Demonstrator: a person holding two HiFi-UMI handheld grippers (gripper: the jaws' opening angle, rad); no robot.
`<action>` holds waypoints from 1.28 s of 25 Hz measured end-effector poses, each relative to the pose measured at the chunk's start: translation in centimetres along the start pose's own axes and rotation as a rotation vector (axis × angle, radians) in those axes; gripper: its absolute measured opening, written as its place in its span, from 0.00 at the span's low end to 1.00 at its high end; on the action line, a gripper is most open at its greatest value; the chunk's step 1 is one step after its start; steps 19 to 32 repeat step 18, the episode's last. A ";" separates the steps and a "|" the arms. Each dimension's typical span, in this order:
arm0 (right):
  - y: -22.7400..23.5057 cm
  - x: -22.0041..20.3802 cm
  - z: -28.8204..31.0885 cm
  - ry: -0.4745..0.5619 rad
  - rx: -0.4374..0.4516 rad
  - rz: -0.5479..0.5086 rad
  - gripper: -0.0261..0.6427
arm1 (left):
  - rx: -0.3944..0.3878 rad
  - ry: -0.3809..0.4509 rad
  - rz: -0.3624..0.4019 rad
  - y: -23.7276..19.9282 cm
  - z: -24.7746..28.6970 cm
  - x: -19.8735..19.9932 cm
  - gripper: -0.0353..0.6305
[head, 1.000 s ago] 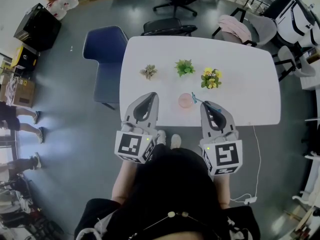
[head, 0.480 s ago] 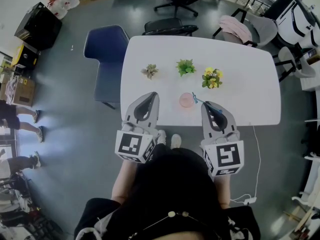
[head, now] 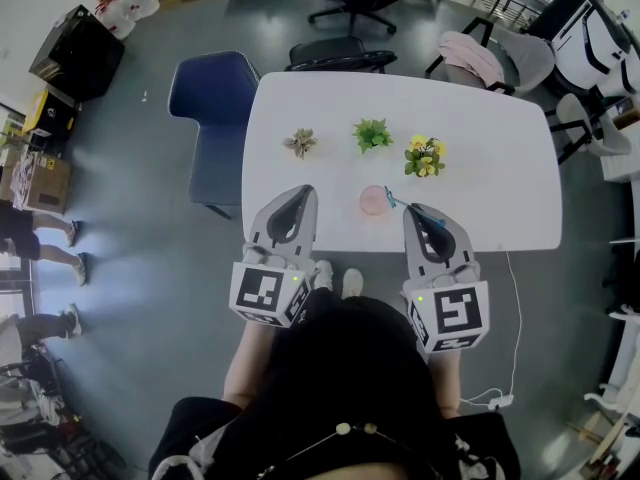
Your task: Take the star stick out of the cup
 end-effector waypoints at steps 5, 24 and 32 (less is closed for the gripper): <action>0.4 -0.5 0.1 -0.004 -0.007 0.004 0.07 | 0.006 0.002 0.001 0.2 -0.1 0.1 0.06; 0.9 -1.2 0.0 0.007 -0.024 0.007 0.07 | 0.007 0.009 0.006 0.8 -0.6 0.2 0.06; 0.9 -1.2 0.0 0.007 -0.024 0.007 0.07 | 0.007 0.009 0.006 0.8 -0.6 0.2 0.06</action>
Point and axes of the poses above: the fingertips, and each gripper's own axes: z forward along the fingers, y to its right, x out of its top, the point moved 6 cm from there along -z, backward along the fingers, and after that the axes turned 6 degrees about y, right-handed, at the moved point
